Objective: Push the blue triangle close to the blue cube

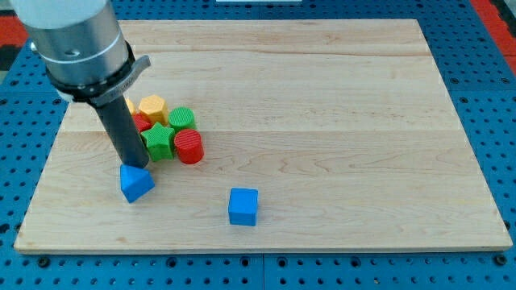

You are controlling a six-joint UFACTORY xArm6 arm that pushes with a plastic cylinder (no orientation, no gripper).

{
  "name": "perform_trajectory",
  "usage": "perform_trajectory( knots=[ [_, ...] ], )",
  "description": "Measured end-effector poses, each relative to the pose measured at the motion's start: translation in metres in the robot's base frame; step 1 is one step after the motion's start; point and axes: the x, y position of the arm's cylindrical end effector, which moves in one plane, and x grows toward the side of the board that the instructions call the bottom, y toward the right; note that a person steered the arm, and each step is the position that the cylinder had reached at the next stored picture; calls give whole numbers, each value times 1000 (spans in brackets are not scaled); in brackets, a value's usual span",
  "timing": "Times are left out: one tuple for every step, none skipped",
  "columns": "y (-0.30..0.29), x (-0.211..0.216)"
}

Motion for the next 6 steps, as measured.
perform_trajectory(
  knots=[
    [-82,0],
    [-63,25],
    [19,23],
    [80,32],
    [2,24],
    [-126,-1]
  ],
)
